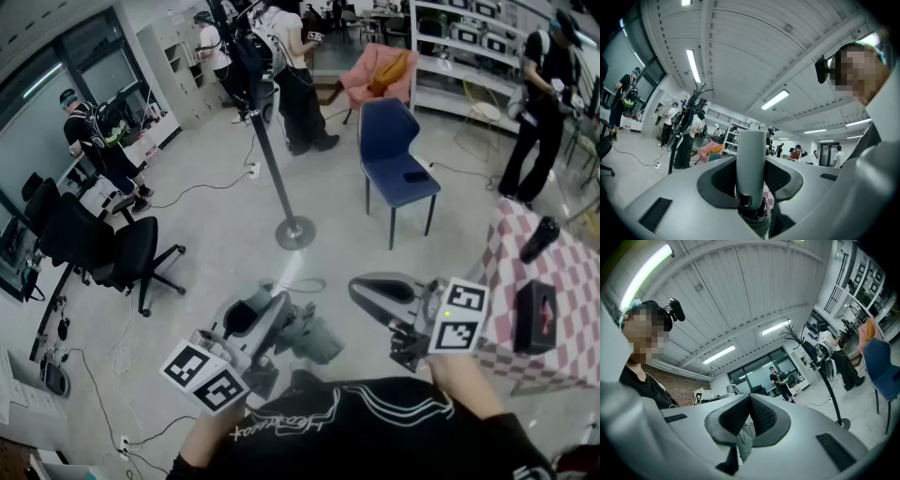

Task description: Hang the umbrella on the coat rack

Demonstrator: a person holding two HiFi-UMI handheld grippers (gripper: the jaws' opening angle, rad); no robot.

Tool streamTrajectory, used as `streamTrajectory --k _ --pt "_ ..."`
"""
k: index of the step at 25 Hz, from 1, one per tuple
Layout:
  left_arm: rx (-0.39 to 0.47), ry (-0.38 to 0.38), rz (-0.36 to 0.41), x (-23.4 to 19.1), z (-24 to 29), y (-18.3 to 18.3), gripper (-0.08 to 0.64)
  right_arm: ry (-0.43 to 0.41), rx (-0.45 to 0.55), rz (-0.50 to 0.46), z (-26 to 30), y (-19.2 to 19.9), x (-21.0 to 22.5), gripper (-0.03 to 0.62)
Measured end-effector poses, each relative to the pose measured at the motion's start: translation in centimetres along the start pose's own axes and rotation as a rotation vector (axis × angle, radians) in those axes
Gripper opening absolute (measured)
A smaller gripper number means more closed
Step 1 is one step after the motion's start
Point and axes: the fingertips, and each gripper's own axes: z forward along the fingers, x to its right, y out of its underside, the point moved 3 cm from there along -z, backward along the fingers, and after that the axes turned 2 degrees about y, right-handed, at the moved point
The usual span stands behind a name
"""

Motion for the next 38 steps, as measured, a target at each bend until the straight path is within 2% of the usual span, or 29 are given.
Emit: streamTrajectory --k 10,16,21,29,38 --pt "0.016 -0.005 -0.030 -0.8 -1.4 0.5 0.144 -0.006 -0.017 0.007 1.1 1.0 -0.5 0.014" --pt "0.030 -0.030 -0.046 -2.6 -1.6 0.7 0.144 -0.024 0.015 0.090 2.3 1.1 0.8 0.014" --pt "0.042 -0.038 -0.059 -4.6 -1.0 0.4 0.144 -0.007 0.007 0.097 3.4 0.6 2.5 0.014" --pt "0.061 -0.061 -0.071 -9.5 0.2 -0.3 0.144 -0.021 -0.017 0.112 7.7 0.2 6.4 0.014" --pt "0.056 -0.087 -0.101 -18.7 4.3 -2.0 0.146 -0.010 -0.057 0.141 14.5 -1.5 14.2 0.014"
